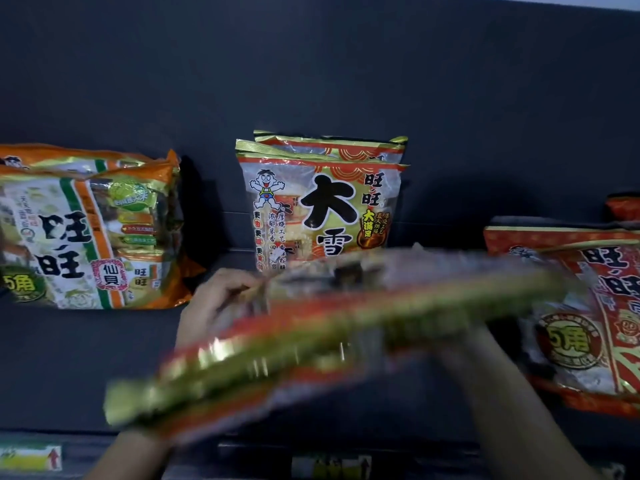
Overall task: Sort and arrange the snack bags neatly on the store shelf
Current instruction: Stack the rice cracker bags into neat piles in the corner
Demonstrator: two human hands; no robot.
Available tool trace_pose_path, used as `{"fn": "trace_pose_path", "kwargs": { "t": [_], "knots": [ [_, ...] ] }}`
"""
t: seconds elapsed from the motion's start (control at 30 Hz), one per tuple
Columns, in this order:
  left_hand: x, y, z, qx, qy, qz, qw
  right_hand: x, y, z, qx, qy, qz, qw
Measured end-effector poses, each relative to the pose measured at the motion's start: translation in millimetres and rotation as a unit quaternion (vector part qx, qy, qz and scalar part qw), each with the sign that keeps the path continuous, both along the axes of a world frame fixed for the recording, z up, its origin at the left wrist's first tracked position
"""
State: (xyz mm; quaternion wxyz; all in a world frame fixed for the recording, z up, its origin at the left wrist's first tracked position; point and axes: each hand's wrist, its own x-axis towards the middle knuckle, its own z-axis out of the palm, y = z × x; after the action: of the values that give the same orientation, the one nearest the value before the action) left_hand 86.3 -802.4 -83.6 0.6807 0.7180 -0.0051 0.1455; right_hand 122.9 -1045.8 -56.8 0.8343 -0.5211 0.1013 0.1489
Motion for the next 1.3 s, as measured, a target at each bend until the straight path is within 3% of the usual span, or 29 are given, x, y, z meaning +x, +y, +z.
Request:
{"fn": "trace_pose_path", "kwargs": {
  "t": [0.03,0.13,0.27,0.37,0.47,0.53,0.6,0.7,0.8,0.87,0.97,1.07,1.17,1.3],
  "knots": [
    [-9,-2,-3,0.005,-0.023,0.001,1.000,1,6,1,0.021,-0.037,-0.023,0.999],
    [-17,-15,8,0.009,-0.140,-0.032,0.990,-13,38,13,-0.059,-0.142,-0.060,0.986],
    [-22,-38,14,-0.098,-0.115,-0.073,0.986,-31,69,3,-0.249,-0.285,0.007,0.926],
    [-34,-49,16,-0.096,-0.089,-0.160,0.978,-51,71,-6,-0.282,-0.375,0.103,0.877],
    [-40,-48,24,-0.080,-0.114,-0.250,0.958,-59,67,8,-0.244,-0.358,0.131,0.892],
    [-36,-44,28,0.011,-0.195,-0.270,0.943,-59,65,25,-0.229,-0.367,0.144,0.890],
    [-27,-45,27,0.059,-0.198,-0.213,0.955,-57,59,32,-0.236,-0.375,0.156,0.883],
    [-13,-42,31,-0.022,-0.147,-0.129,0.980,-53,50,37,-0.173,-0.343,0.134,0.913],
    [-8,-35,27,0.179,-0.220,-0.084,0.955,-45,44,27,-0.064,-0.267,0.097,0.957],
    [0,-25,18,0.221,-0.216,-0.008,0.951,-36,38,15,-0.014,-0.213,0.057,0.975],
    [15,-13,14,0.068,-0.036,0.019,0.997,-26,30,1,0.020,-0.156,0.035,0.987],
    [22,0,10,-0.143,0.121,-0.068,0.980,-16,20,-13,-0.006,-0.130,0.066,0.989],
    [24,-2,7,-0.132,0.107,-0.065,0.983,-6,16,-20,-0.044,-0.155,0.051,0.986],
    [32,-15,-3,-0.111,0.055,-0.030,0.992,1,30,-28,-0.182,-0.225,-0.062,0.955]
  ]
}}
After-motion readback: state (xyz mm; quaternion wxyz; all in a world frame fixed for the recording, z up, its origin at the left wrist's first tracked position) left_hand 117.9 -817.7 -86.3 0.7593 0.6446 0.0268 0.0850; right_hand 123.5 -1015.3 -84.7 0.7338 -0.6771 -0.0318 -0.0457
